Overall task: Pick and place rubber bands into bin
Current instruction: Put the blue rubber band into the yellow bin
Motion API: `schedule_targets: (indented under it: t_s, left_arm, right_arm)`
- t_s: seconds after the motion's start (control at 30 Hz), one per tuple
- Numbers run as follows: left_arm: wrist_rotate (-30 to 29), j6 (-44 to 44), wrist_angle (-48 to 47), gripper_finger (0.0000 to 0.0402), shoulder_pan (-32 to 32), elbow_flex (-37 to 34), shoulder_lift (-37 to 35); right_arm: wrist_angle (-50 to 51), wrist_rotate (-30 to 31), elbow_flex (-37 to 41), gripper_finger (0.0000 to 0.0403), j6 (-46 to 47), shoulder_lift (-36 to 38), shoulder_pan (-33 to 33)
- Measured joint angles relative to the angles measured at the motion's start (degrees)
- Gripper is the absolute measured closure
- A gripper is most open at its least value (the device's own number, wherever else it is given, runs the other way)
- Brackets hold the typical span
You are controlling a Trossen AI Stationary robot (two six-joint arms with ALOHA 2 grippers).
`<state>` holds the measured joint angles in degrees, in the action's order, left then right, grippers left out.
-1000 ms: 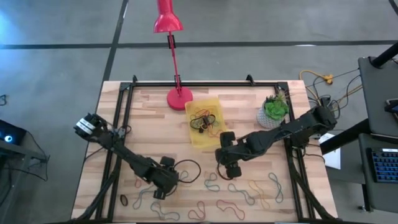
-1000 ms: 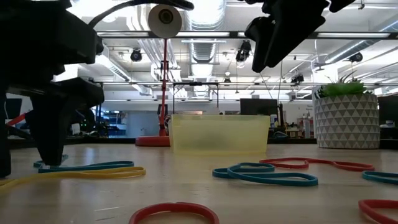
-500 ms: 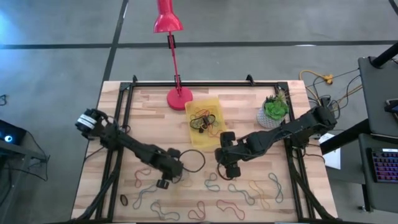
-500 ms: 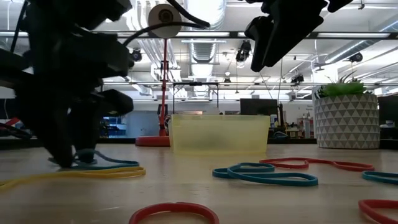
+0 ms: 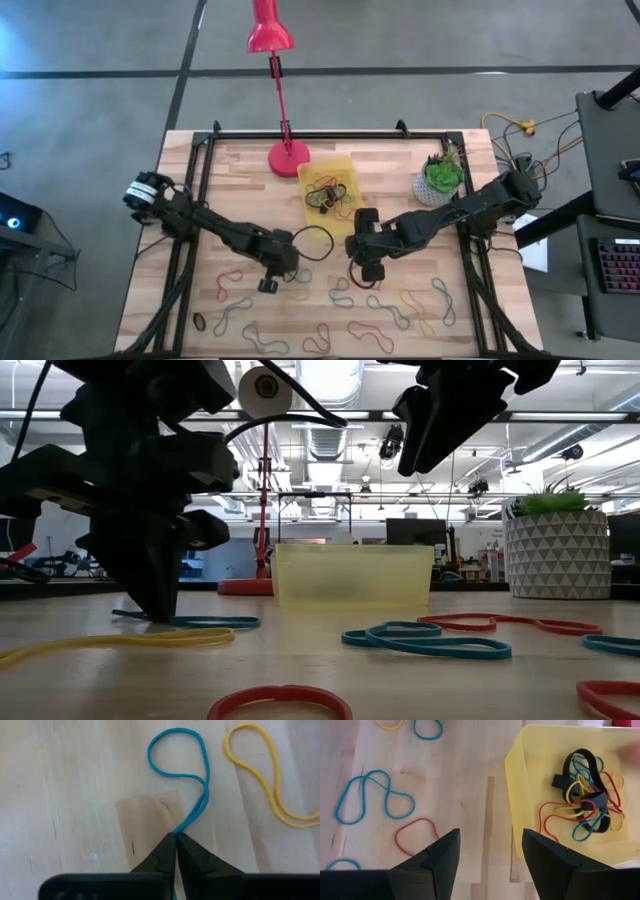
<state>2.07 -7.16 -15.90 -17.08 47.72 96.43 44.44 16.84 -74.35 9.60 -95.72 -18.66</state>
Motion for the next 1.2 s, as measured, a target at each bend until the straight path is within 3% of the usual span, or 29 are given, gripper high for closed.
schedule_targets:
  t_s: [0.4, 0.53, 0.73, 1.07, 1.2]
  left_arm:
    - [-11.3, -0.8, -11.7, 0.0401, 0.7, 9.0, -11.7]
    - [-11.7, 0.7, -15.5, 0.0401, 1.1, 10.6, -14.8]
    - [-10.0, 0.0, -16.5, 0.0392, 0.9, 6.7, -12.1]
    - [-8.9, 1.8, -16.6, 0.0287, 1.0, 5.4, -5.2]
    - [-8.4, 1.6, -16.3, 0.0275, 1.6, 5.4, -4.2]
  right_arm:
    - [0.2, 0.0, 0.3, 0.0202, -1.2, 0.0, 0.4]
    - [0.3, -0.1, 0.5, 0.0202, -0.8, 0.0, 0.3]
    - [0.4, -0.1, 0.7, 0.0202, -0.7, 0.0, 0.3]
    - [0.3, -0.2, 1.5, 0.0202, 1.7, 0.0, 0.3]
    - [0.3, -0.2, 2.5, 0.0202, 2.5, 0.0, 0.3]
